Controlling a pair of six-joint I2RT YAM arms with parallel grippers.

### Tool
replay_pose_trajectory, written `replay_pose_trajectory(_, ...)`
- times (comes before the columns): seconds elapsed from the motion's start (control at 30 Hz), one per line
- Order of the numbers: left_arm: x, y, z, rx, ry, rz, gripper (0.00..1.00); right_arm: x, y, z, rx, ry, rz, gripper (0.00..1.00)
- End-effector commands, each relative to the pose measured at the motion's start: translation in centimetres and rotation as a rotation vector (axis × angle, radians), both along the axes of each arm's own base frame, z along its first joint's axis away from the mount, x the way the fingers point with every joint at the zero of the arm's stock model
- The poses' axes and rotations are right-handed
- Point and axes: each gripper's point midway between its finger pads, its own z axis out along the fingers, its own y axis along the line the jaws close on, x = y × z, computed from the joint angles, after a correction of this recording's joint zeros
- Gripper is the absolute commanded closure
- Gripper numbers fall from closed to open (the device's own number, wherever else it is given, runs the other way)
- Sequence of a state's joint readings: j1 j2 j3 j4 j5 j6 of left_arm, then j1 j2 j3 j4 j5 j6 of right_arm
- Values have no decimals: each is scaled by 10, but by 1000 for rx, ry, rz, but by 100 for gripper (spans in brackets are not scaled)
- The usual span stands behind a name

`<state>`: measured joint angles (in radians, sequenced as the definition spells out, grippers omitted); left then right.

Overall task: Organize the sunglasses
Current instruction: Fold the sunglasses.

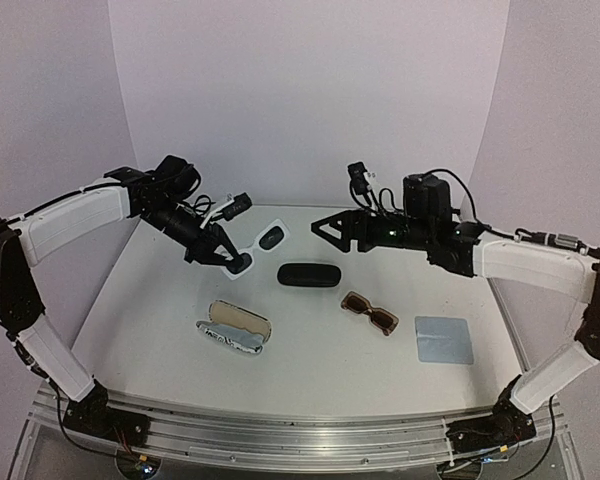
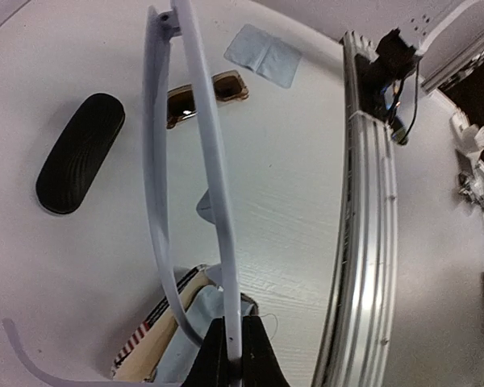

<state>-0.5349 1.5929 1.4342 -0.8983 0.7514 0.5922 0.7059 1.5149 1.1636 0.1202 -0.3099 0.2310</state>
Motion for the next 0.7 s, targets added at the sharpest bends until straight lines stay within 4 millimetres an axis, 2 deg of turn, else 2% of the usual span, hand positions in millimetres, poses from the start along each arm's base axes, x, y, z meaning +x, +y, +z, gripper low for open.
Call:
replay_pose_trajectory(0.0, -2, -19, 55, -246, 241, 55, 100, -28, 11, 36, 381, 97, 110, 29)
replay_pose_trajectory(0.07, -4, -22, 63, -286, 256, 42, 100, -29, 14, 40, 474, 154, 103, 40)
replay_pose_trajectory(0.2, -5, -23, 65, -302, 246, 29, 100, -43, 46, 49, 513, 128, 163, 41)
replay_pose_trajectory(0.4, -6, -22, 71, -306, 222, 13, 100, -26, 60, 51, 569, 150, 137, 55)
replay_pose_trajectory(0.53, -6, -24, 75, -312, 209, 0, 100, -17, 70, 41, 563, 186, 133, 59)
replay_pose_trajectory(0.67, -8, -23, 75, -307, 197, -11, 100, -14, 79, 42, 566, 199, 157, 62)
